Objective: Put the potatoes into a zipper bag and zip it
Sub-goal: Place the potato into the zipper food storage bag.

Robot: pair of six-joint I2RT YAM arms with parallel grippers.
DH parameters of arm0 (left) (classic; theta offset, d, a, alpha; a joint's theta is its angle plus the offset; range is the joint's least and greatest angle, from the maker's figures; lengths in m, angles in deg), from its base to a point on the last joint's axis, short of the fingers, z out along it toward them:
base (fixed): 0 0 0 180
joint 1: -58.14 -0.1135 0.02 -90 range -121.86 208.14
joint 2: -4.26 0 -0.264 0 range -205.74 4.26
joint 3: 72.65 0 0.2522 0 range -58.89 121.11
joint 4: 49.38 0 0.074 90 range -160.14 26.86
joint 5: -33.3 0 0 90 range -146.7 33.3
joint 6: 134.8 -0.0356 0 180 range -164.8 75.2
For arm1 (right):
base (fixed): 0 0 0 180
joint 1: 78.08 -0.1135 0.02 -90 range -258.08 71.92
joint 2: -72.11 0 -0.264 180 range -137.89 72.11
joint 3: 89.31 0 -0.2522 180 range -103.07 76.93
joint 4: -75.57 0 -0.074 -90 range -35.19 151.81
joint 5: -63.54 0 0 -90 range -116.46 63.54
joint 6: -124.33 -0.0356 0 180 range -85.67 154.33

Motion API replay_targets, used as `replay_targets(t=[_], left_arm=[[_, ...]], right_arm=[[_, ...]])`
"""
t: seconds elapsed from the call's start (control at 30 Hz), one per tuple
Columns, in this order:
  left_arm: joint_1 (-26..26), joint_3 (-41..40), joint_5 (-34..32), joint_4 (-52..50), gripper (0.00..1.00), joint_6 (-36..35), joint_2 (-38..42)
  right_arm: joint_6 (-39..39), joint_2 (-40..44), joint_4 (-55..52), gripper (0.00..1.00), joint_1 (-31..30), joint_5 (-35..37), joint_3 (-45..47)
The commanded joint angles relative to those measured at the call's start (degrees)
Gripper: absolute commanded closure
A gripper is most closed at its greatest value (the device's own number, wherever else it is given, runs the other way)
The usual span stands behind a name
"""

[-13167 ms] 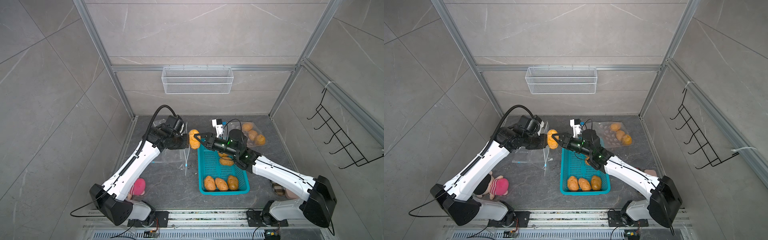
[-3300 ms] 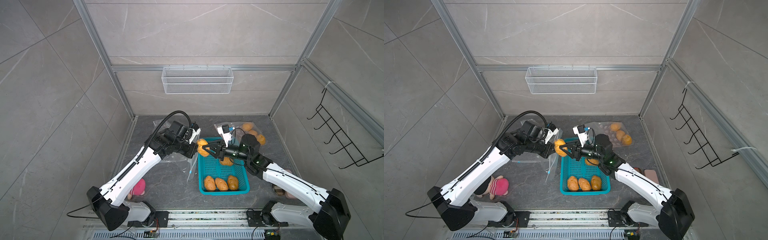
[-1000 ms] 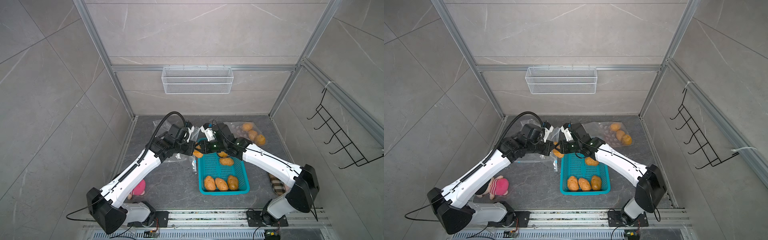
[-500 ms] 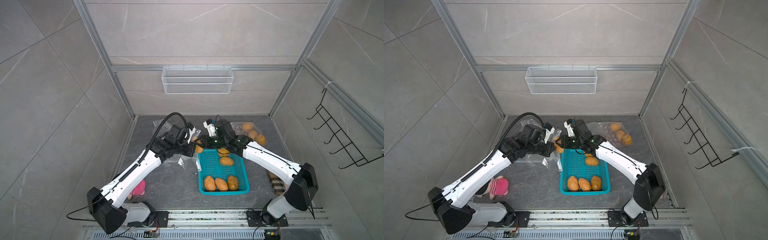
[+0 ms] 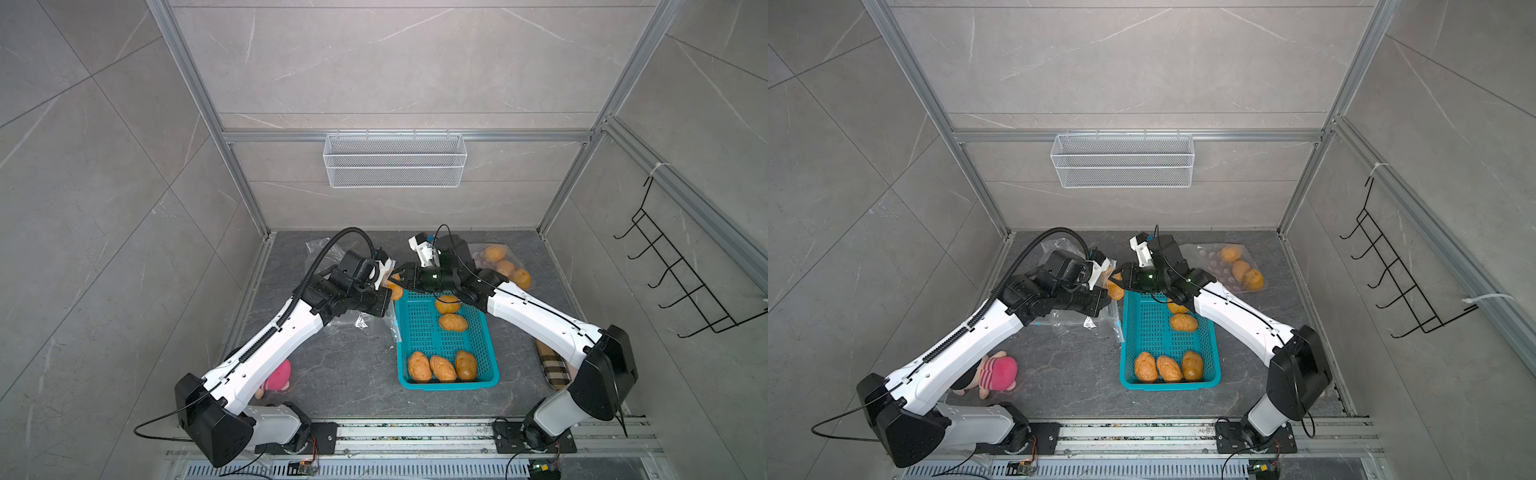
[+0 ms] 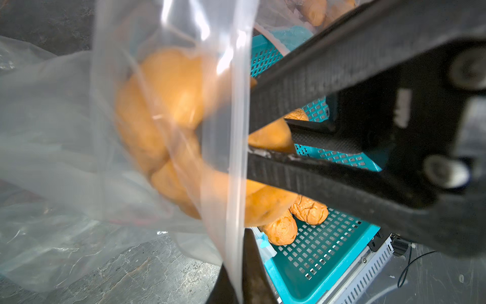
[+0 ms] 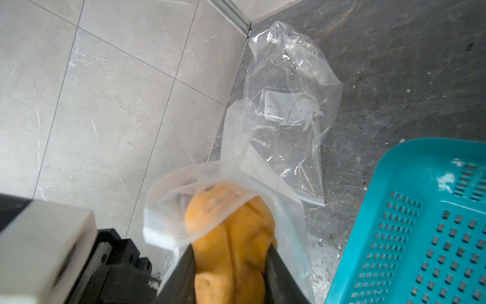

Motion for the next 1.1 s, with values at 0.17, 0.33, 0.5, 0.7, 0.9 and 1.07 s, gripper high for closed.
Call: replay_targets(t=[0.17, 0.33, 0.5, 0.7, 0.9, 1.07], left_arm=[[0.3, 2.8, 5.2, 0.1, 1.00, -1.3, 0.9], [0.3, 3.7, 5.0, -0.1, 1.00, -0.5, 0.9], [0.3, 4.0, 3.6, 0.7, 1.00, 1.6, 1.1], [0.3, 3.6, 0.5, 0.6, 1.00, 4.3, 0.6], [0.2, 4.3, -0.4, -0.2, 1.00, 4.9, 0.1], [0.2, 6.1, 0.5, -2.1, 1.00, 3.5, -1.8]], right_arm=[[-1.5, -0.1, 4.5, 0.57, 0.0, -3.3, 1.2], [-0.7, 0.7, 2.6, 0.50, 0.0, -3.8, 1.3], [-0.2, 2.8, 1.1, 0.47, 0.0, -3.8, 1.9], [-1.0, 5.4, 0.1, 0.48, 0.1, -4.2, 3.8], [-2.2, 6.7, 2.1, 0.65, 0.2, -5.3, 7.3], [-2.0, 6.4, 3.1, 0.74, 0.2, -6.0, 7.8]])
